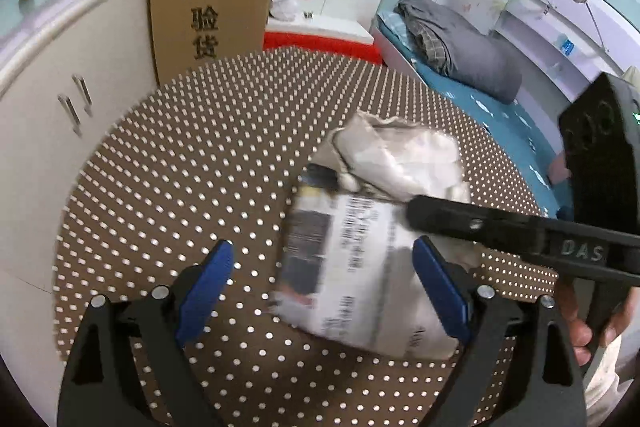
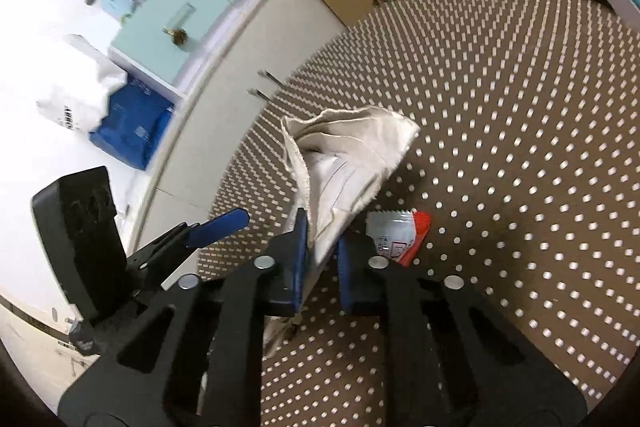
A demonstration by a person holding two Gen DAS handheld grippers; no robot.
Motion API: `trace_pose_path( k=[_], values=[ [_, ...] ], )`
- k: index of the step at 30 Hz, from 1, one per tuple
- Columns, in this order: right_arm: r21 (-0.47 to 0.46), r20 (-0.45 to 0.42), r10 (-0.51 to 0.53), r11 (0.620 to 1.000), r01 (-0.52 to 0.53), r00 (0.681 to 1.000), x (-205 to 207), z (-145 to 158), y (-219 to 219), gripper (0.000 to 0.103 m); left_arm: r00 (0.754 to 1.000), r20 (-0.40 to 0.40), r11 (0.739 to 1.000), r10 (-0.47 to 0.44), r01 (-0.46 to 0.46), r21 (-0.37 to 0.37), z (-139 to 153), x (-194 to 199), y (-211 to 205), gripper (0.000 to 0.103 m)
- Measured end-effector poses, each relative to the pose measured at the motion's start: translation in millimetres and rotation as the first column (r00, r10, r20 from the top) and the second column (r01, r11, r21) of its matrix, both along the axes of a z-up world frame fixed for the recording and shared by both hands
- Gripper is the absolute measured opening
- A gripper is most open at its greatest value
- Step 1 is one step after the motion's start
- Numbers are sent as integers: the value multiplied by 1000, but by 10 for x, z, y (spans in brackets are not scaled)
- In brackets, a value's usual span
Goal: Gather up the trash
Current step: 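Grasp the white paper bag with the right tool, then grasp the red-and-white wrapper with the left tool while the right tool holds the paper bag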
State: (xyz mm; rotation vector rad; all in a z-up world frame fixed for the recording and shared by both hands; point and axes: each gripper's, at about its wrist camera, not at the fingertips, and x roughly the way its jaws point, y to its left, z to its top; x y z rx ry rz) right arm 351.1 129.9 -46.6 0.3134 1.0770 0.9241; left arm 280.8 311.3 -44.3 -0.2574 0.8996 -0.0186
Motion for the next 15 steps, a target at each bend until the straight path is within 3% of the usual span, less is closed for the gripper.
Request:
trace_pose_path(
  k=[8,15],
  values=[
    [82,83,-100,992,93,991,-122,434,-612,7,999,26,999,-25,24,41,245,-30,-281,89],
    [55,180,-227,974,221,957,-162,656,-1270,7,996,-71,995,-59,64,76,-36,211,-616,89]
  ],
)
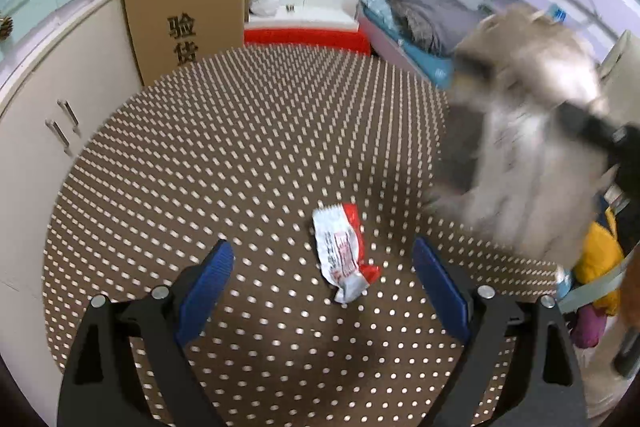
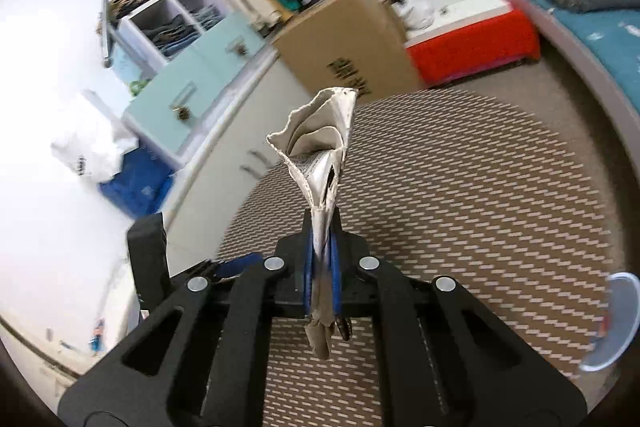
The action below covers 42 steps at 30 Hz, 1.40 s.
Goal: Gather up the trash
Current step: 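Grasp the red-and-white wrapper with the left tool while the right tool holds the paper bag, then carry the wrapper and paper bag over the bucket and open both tools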
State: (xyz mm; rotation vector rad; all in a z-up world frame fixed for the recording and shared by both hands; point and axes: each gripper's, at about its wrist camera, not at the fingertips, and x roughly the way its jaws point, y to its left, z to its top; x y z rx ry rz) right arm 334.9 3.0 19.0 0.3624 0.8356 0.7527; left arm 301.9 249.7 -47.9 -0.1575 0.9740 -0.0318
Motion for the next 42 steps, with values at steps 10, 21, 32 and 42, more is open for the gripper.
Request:
trace_pose_path(
  k=[10,21,32,42],
  values=[
    [-180,63,-184,965,193,981,-44,-163,-648,7,997,-77,996,-3,10,92,-240,152,-263,21],
    [-164,77,-237,955,247,968,-168,-151,-1166,7,997,-30,989,-70,73,130,25,166,-819,20],
    [-147,76,-321,933,329,944,-323,-157,-1829,7,981,-6,970,-193,192,150,199,272,-1685,20],
    [-155,37,-448,880,448,893,-515,-336,-2633,7,937,-26,922,-348,347,174,148,512,-2700,20]
  ],
)
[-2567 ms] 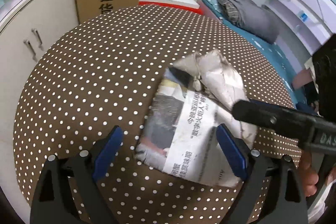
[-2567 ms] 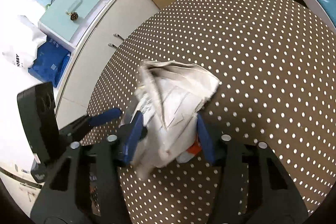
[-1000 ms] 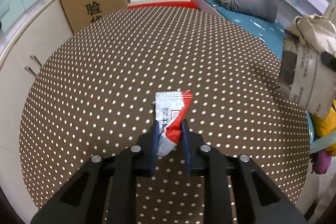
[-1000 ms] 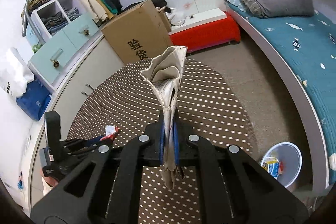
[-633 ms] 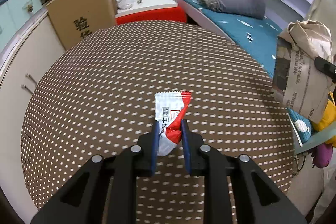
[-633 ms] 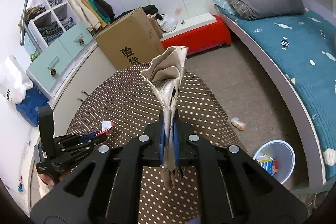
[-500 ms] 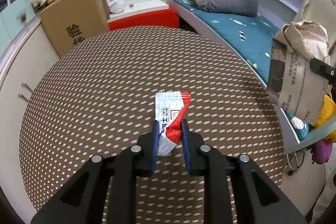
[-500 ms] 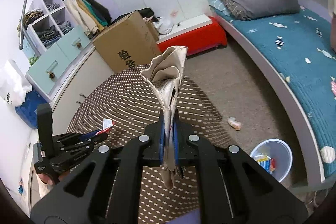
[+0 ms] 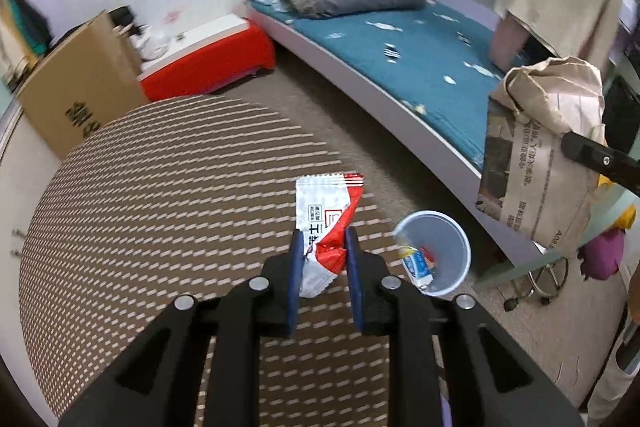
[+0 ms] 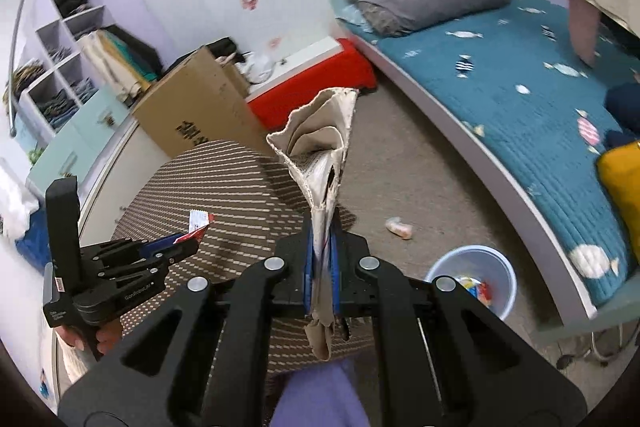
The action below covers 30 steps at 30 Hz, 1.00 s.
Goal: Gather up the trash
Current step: 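Carry the wrapper and paper bag over the bucket and open both tools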
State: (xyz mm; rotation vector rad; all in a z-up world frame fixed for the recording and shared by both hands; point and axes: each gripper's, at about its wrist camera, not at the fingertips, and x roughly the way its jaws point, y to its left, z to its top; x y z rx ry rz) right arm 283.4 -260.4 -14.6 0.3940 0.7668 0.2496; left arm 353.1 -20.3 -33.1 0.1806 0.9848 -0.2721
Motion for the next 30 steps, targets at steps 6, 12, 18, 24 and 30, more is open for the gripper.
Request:
trace_pose_path(
  k=[6,12,18,24,30],
  values=[
    [2,-34,-93,996,93,995,-131,-140,-486,7,994,-28,994,-108,109,15,-78,-19,-679,20],
    [-12,-80,-172,985,171,982,-261,-297,-874,7,978,-63,979,-199,201,22,-222,-96,-1237,20],
    [-6,-126,-238,971,240,963,-379,-497,-1260,7,954,-115,958,-278,284,33,-433,-91,-1820,20],
    [-17,-176,-293,955,295,940,-458,-711,-1539,7,927,-141,934,-348,355,30,-652,-74,-2328,23],
    [-18,-217,-318,947,322,923,-438,-863,-1635,7,924,-111,927,-366,373,51,-756,-62,-2467,76]
  ],
)
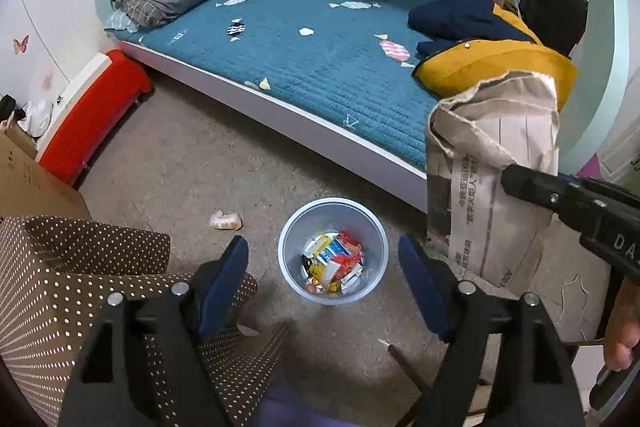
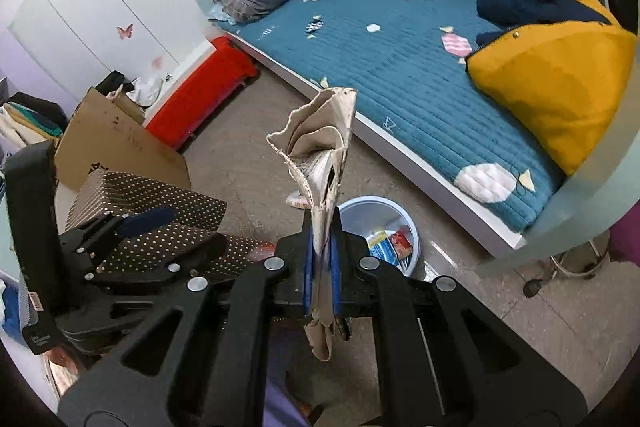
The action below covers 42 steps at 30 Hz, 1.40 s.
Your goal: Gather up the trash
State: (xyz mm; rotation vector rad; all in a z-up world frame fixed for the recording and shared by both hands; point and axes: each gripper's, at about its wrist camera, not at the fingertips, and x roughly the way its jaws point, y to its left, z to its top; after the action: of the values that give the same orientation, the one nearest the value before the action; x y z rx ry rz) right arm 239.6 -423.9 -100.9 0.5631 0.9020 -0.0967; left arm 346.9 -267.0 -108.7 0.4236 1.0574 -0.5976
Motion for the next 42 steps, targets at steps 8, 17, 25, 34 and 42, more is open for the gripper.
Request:
trace_pose_path(
  k=[8,17,25,34,42],
  values=[
    [11,-7,54,998,-54,999,248,-82,182,7,997,-7,997,79,-79,0,40,162,346,76],
    [-48,46,103,994,-101,994,541,31,470,34,985,2,985,172,-172,-8,125,312,718,76],
    [-76,52,80,994,-76,995,498,34,485,76,985,11,985,175,-175,-11,141,258,807,76],
    [-96,45,71,993,-67,996,232,109,549,76,983,23,983,183,-182,-31,186,55,887,76],
    [-152,63,79,986,-69,995,-79,254,725,80,981,48,981,188,-185,-63,287,-266,976,76]
  ],
)
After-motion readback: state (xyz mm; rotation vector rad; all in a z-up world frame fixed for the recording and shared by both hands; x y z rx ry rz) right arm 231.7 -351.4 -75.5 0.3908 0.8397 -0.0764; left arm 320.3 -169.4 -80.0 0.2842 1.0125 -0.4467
